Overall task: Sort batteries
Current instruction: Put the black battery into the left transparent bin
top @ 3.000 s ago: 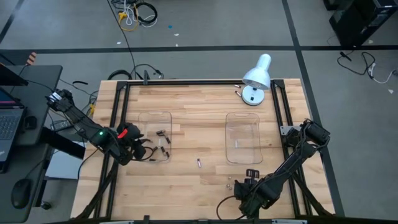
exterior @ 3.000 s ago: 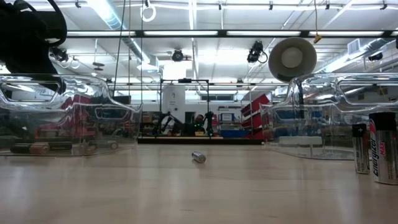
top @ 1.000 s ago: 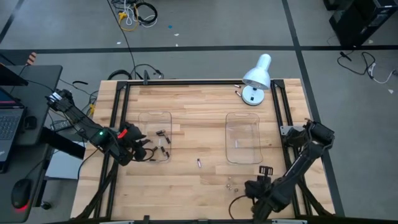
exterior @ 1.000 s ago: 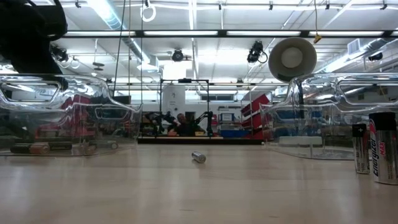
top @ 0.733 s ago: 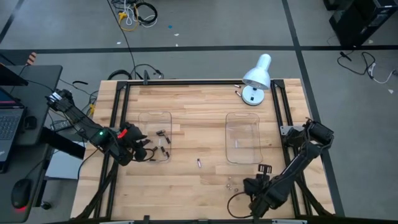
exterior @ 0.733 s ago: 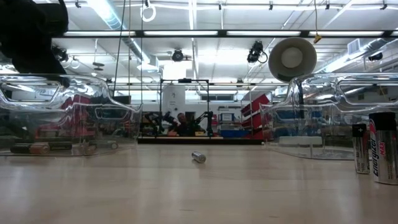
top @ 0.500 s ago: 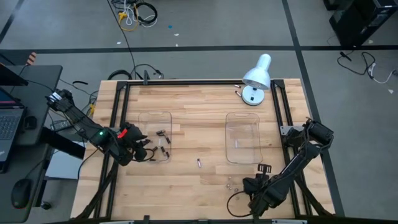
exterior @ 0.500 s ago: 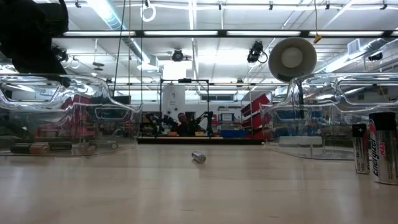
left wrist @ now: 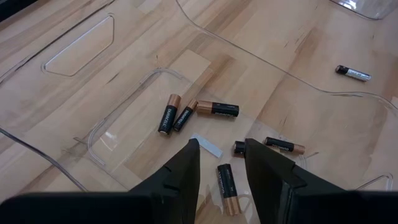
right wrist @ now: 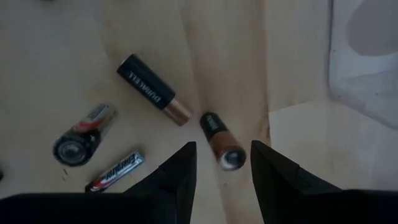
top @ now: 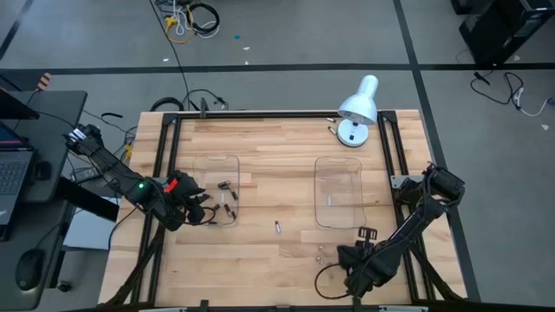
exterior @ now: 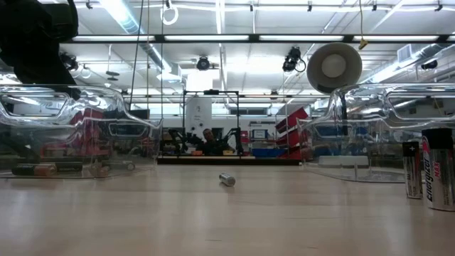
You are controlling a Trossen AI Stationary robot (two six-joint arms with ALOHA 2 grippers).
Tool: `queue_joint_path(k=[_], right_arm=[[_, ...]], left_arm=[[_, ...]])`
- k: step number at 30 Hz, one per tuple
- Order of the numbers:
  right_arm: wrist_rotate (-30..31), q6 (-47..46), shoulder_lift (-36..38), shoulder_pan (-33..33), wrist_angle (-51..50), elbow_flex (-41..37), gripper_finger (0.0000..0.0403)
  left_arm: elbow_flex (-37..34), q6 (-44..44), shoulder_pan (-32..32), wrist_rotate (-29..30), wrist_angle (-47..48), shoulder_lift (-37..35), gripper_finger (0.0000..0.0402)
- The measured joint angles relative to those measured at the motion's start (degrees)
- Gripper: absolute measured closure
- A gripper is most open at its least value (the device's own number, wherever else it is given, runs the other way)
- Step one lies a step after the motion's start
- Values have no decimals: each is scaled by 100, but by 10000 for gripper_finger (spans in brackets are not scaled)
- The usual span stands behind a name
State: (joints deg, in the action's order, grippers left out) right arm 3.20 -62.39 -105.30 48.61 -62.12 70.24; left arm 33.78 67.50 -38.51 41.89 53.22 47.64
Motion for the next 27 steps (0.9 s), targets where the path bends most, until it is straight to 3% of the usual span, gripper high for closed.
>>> queue_joint_path(k=[11,27], right_arm=[[-30,85,9,-84,60,0,268],[-136,107,9,-86,61,0,324]], left_arm=[[0,1,1,4,-3,0,277],[0,1,0,22,1,0,277]])
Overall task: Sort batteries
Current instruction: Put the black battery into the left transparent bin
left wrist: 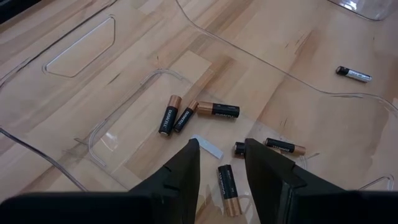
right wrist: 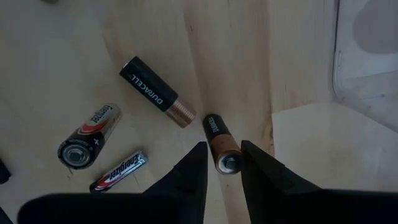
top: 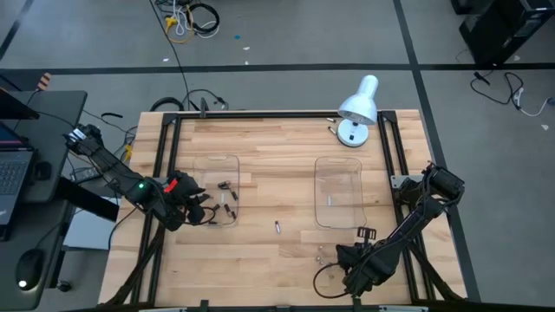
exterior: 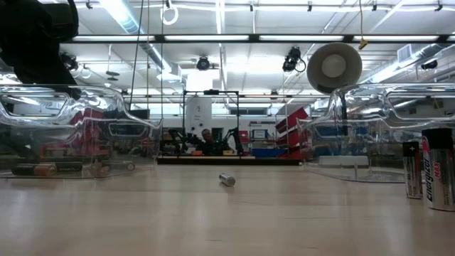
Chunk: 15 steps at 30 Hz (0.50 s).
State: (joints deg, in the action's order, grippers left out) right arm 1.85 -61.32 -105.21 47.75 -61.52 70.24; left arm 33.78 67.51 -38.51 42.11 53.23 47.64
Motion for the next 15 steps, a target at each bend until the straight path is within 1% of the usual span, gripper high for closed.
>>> queue_joint_path(k=[9,15], right_arm=[[-2,-4,0,-59,-4,4,363],[2,-313,47,-63,-215,4,365]], left_arm=[[0,0,-1,55,2,0,277],[0,-4,-1,71,-2,0,277]])
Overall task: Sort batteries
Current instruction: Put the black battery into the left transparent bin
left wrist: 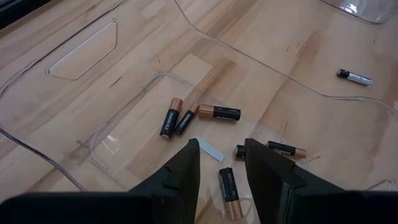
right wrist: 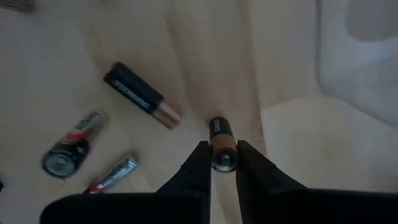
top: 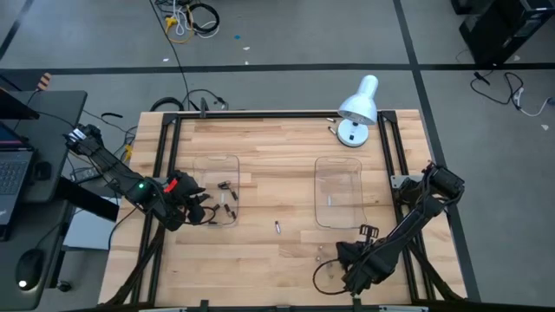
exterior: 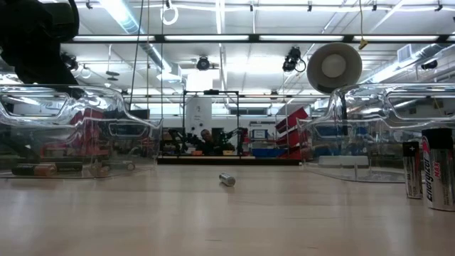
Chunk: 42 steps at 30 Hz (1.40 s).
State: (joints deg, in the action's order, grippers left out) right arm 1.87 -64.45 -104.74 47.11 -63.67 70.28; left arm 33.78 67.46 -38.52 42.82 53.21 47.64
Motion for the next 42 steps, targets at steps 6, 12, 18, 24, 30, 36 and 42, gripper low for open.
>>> queue_joint_path(k=[6,12,18,24,30,36,42], right_arm=[[657,-538,703,78,-290,237,365],[3162,-226,1348,206,922,474,365],[5265,3717,989,-274,4480,474,365],[5146,7301,178,-1060,8116,473,365],[4016,8070,-271,-1462,9463,472,364],[3899,7964,-405,-1588,9581,468,364],[3864,7964,-460,-1670,9713,468,364]], left_arm=[[0,-851,2,12,-665,0,277],[0,-3534,-67,8,-3164,91,277],[1,-6190,-92,-531,-5982,671,277],[0,-7350,-92,-1103,-7657,1573,277],[0,-7650,-92,-1308,-8822,2171,277],[4,-7880,-59,-1291,-9366,2256,277],[4,-7930,22,-1306,-9329,2258,277]])
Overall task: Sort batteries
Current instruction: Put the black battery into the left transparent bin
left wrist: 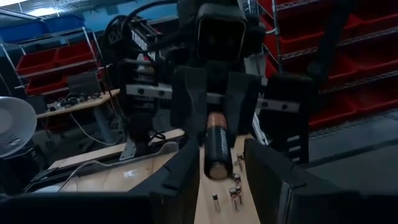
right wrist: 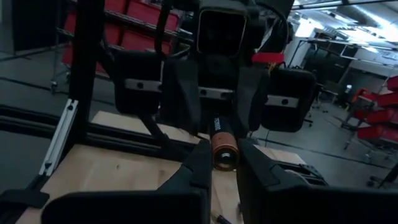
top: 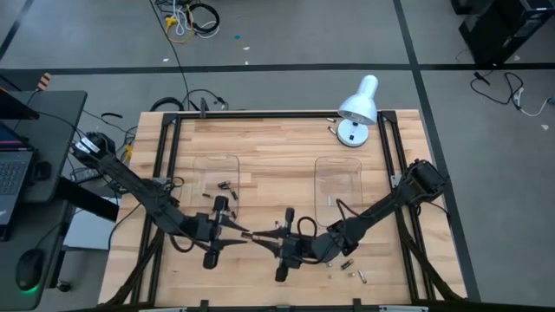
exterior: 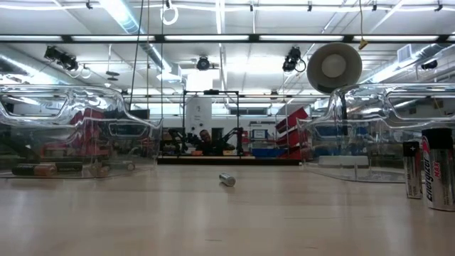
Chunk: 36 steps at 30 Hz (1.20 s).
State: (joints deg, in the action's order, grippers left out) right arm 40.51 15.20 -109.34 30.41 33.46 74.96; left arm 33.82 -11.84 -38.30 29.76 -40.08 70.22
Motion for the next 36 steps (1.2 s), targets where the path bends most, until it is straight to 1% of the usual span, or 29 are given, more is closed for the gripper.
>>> queue_joint_path(k=[4,7,10,16,20,22,23,26,27,29,30,32,33,34,36], right_arm=[[-19,-2,2,-23,-10,0,363],[-49,-2,2,-21,-5,0,363],[-99,-2,2,-17,-6,0,363],[-184,0,-17,-17,13,0,362],[-203,-62,-17,-17,-113,1,353],[12,-93,-17,7,-117,2,342],[258,-90,-10,44,-138,2,336],[1273,120,46,274,-248,0,314],[1639,195,73,360,-254,0,308],[2387,247,148,518,-294,0,298],[2750,239,190,592,-378,1,294],[3235,239,260,697,-412,1,291],[3337,239,301,726,-412,0,290],[3369,235,345,769,-410,0,290],[3365,195,416,817,-396,0,292]], left_arm=[[-2,-28,6,-1,-27,2,280],[-2,-53,6,-5,-21,2,291],[-2,-141,6,-8,-24,2,314],[-4,-144,2,-29,7,0,376],[-8,-145,-10,53,15,2,377],[-2,-146,-46,344,21,-3,377],[12,-146,-102,591,111,-43,377],[114,36,-312,1469,704,-282,377],[173,198,-404,1785,975,-380,377],[295,723,-599,2609,1838,-618,377],[399,1114,-677,3059,2462,-741,377],[605,2379,-752,3800,4091,-1021,377],[706,3232,-731,3902,5149,-1174,377],[794,4160,-671,3786,6121,-1297,377],[861,6084,-407,3152,7952,-1451,377]])
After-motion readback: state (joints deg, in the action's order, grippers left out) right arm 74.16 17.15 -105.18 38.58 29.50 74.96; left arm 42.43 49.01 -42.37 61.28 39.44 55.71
